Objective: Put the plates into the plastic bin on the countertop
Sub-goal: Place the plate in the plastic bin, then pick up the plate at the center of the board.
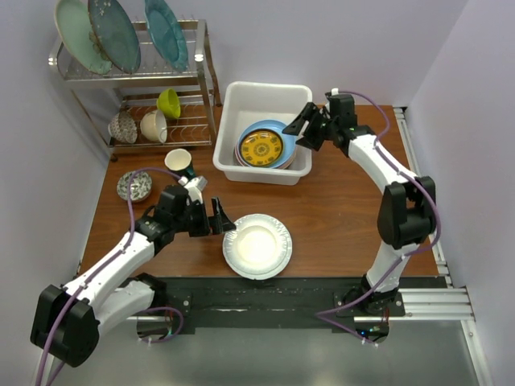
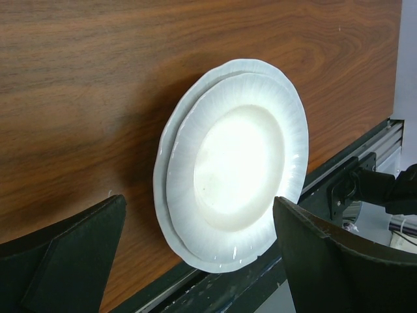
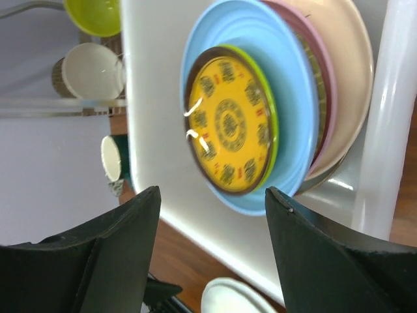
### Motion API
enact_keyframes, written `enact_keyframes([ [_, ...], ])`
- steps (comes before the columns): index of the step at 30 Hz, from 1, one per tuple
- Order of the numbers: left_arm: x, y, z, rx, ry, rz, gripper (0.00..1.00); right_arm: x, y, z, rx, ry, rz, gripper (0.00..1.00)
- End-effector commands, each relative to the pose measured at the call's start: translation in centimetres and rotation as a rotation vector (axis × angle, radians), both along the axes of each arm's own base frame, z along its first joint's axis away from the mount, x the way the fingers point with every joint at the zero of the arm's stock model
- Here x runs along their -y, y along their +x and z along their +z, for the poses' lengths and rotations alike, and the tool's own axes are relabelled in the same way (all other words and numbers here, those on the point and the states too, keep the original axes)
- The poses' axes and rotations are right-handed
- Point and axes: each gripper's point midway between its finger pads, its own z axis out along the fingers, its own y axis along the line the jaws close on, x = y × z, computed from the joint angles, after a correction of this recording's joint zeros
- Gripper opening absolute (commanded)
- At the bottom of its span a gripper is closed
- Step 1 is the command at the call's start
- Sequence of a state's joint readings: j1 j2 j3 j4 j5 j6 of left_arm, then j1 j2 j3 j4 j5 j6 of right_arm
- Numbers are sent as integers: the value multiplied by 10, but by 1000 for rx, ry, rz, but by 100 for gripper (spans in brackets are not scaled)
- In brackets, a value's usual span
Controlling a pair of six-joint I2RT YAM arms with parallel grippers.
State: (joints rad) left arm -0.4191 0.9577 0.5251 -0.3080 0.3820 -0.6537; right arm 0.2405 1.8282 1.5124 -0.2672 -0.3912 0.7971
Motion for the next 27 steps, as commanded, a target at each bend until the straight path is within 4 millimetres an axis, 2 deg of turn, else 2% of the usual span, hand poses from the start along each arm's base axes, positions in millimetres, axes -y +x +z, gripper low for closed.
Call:
enact_keyframes([
  [1,2,2,15,28,-32,1,100,5,-30,46,100,11,42,69],
  [3,3,0,17,29,-41,-6,99,6,-50,51,100,22,69,69],
  [4,3,0,19,32,-44,-8,99,6,-59,45,83,22,80,69],
  [5,4,-1,19,28,-47,-11,99,7,-70,54,102,27,94,69],
  [7,4,-3,20,26,-51,-13,98,8,-87,53,85,32,119,68],
  [8,4,-4,20,21,-54,-17,98,10,-98,44,62,28,127,68],
  [9,5,-4,20,21,-58,-20,98,12,-110,48,64,31,136,68],
  [10,5,-4,21,23,-63,-19,98,13,-124,37,39,23,155,68],
  [12,7,-6,21,16,-72,-23,97,19,-147,34,20,4,171,68],
  [14,8,-8,20,5,-72,-28,97,25,-171,10,-48,-29,197,68],
  [15,9,-7,21,6,-73,-31,96,28,-181,11,-44,-38,201,68],
  [16,11,-9,18,-4,-68,-38,96,30,-192,-3,-78,-45,213,68],
  [19,18,-12,18,-6,-57,-55,96,34,-219,-19,-128,-33,217,68],
  [27,31,-17,2,-65,-4,-44,95,17,-258,-50,-224,27,266,65],
])
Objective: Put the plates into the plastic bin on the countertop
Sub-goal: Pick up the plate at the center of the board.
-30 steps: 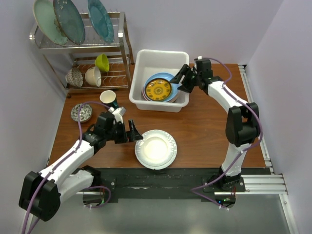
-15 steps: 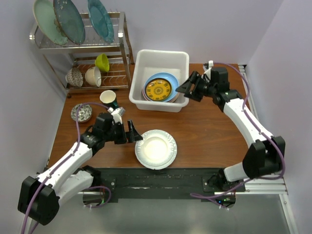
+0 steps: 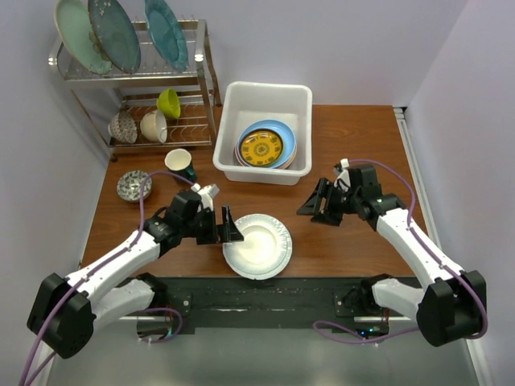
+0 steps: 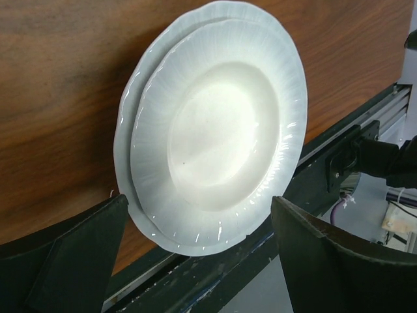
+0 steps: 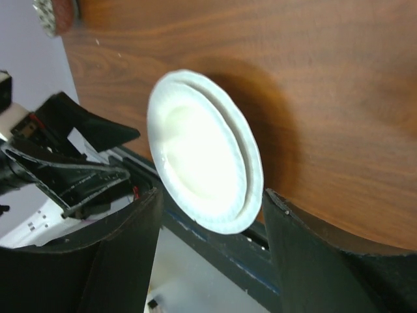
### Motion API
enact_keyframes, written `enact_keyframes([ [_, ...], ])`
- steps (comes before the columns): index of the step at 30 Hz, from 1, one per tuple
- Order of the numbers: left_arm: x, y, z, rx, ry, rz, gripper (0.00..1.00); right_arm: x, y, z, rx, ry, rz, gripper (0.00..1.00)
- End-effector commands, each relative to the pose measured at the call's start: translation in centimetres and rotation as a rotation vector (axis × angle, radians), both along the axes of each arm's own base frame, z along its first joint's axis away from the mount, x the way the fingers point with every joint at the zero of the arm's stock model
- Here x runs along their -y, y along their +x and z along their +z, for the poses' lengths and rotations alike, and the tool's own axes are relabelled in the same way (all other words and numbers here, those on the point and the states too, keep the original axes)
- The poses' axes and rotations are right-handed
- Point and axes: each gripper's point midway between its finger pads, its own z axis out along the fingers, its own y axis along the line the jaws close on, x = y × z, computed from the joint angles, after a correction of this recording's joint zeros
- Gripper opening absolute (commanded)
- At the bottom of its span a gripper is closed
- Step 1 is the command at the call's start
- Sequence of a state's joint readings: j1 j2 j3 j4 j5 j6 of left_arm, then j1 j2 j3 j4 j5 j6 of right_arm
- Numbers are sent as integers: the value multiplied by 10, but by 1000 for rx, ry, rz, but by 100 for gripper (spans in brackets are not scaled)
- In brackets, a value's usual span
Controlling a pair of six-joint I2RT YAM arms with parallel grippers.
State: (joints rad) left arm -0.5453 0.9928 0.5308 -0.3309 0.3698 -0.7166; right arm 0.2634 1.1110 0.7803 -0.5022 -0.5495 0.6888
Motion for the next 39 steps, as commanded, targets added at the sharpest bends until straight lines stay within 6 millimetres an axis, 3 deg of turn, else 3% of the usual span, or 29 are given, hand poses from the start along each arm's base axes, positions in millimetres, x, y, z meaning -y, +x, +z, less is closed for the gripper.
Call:
enact_keyframes([
  [1,8,10,10,18,0,38,95,-18,-21,-3,-34,45,63,64],
  [8,2,11,7,7,26,75,95,-50,-46,-18,-78,28,182,49],
  [13,2,10,4,-2,27,75,95,-48,-47,-34,-118,-3,162,42],
  [25,5,10,5,-3,10,67,94,-45,-60,-67,-190,-44,174,42],
  [30,9,10,8,0,-5,51,88,-46,-61,-71,-193,-44,172,42],
  [39,17,6,1,-22,-16,18,85,-45,-62,-80,-204,-56,170,43],
])
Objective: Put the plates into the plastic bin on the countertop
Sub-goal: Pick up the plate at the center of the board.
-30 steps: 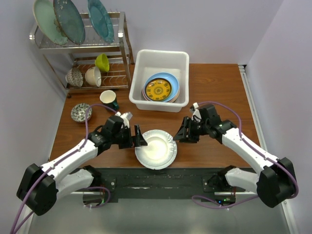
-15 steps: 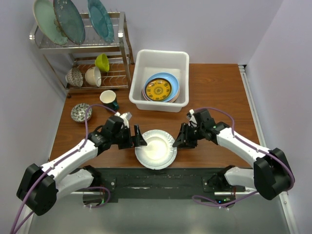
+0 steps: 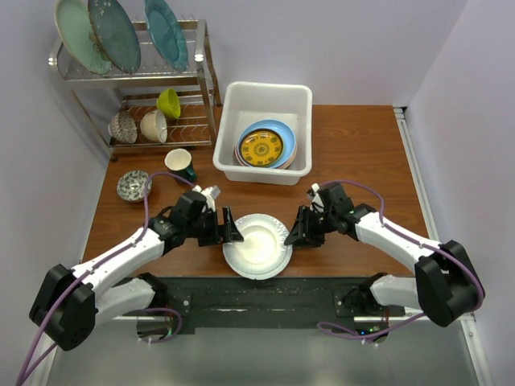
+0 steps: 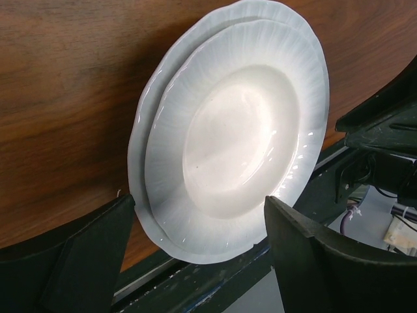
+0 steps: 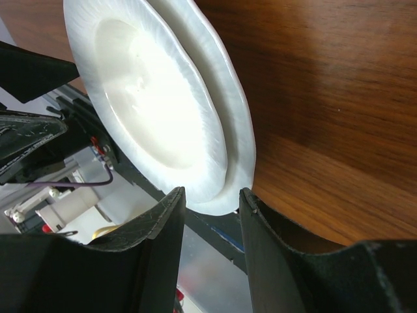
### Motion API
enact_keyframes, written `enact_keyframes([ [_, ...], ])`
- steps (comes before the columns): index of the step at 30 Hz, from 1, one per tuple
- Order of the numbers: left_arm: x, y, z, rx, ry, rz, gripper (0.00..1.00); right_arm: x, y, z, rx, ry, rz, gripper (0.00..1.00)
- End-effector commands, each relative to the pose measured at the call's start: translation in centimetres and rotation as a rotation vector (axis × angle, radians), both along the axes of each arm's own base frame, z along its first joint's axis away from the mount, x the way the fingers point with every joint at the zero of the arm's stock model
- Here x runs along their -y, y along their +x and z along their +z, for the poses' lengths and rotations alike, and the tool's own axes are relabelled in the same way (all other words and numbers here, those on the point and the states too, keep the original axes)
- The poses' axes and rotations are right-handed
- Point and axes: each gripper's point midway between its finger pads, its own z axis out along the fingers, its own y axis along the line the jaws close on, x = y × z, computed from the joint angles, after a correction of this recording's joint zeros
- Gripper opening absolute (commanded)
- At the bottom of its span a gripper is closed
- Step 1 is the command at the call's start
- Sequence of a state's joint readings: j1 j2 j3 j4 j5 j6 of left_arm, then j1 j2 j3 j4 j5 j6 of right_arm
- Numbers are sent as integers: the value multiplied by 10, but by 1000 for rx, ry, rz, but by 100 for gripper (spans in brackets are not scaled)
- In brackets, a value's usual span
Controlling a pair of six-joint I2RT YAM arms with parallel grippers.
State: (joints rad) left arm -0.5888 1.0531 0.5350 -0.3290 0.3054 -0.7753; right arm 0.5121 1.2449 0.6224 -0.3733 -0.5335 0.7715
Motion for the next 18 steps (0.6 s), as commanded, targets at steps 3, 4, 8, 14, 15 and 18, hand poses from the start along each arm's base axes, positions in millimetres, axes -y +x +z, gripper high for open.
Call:
enact_keyframes([
  [3,15,11,24,62,-74,-8,83,0,0,-10,-8,-9,-10,43],
  [4,15,12,28,74,-82,-1,83,0,0,-11,-8,-11,-10,43],
  [8,15,13,32,85,-85,-3,83,0,-1,-15,-15,-13,-10,43],
  [14,15,10,22,62,-80,-7,82,1,-2,-22,-23,-20,-9,42],
  [15,14,10,19,59,-75,-5,82,1,-3,-23,-27,-22,-8,42],
  [18,13,8,12,43,-60,-3,82,1,-4,-26,-32,-22,-6,42],
])
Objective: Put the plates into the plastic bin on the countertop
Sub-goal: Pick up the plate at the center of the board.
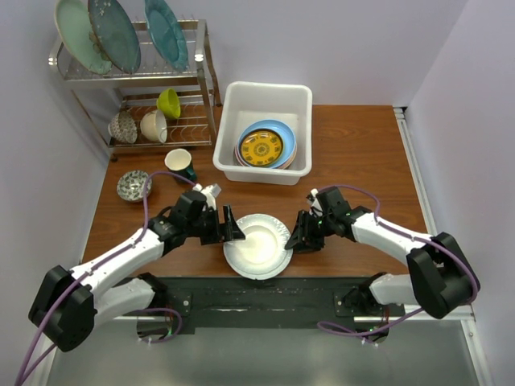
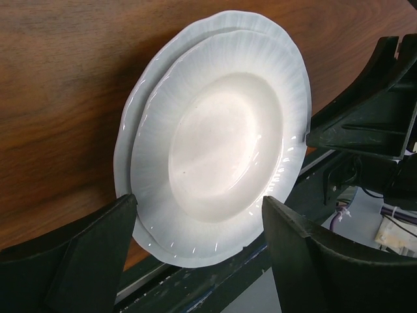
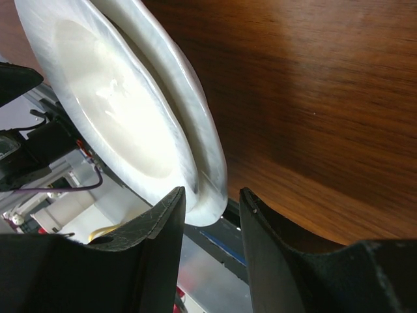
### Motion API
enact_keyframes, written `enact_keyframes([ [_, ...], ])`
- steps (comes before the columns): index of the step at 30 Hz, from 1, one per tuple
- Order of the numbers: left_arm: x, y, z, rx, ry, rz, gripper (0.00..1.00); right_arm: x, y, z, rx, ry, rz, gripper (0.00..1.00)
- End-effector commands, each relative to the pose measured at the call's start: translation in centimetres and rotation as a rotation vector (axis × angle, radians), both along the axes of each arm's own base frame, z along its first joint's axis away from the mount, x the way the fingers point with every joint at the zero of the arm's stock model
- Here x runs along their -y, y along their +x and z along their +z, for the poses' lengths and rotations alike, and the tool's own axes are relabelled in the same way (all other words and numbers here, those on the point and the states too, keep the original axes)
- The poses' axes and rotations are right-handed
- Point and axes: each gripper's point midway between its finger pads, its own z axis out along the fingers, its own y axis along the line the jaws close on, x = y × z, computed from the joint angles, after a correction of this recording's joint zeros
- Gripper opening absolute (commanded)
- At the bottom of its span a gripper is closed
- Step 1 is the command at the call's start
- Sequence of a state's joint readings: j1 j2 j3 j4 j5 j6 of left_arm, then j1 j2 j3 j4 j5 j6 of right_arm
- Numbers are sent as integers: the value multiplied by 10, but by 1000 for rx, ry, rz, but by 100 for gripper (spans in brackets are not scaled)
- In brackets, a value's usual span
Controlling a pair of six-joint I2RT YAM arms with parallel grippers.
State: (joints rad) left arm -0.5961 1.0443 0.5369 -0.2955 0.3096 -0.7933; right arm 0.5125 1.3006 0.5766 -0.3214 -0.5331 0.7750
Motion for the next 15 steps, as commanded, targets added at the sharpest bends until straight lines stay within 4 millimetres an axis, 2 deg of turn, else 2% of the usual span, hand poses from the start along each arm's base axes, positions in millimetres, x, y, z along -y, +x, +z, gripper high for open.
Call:
enact_keyframes([
  [1,7,5,3,21,-24,-6,82,-2,2,-4,14,5,-1,42],
  [9,2,2,-18,-8,7,4,81,-4,4,-7,13,8,-4,41],
  [15,-4,2,-23,-10,49,11,81,-5,4,-9,12,16,-5,41],
])
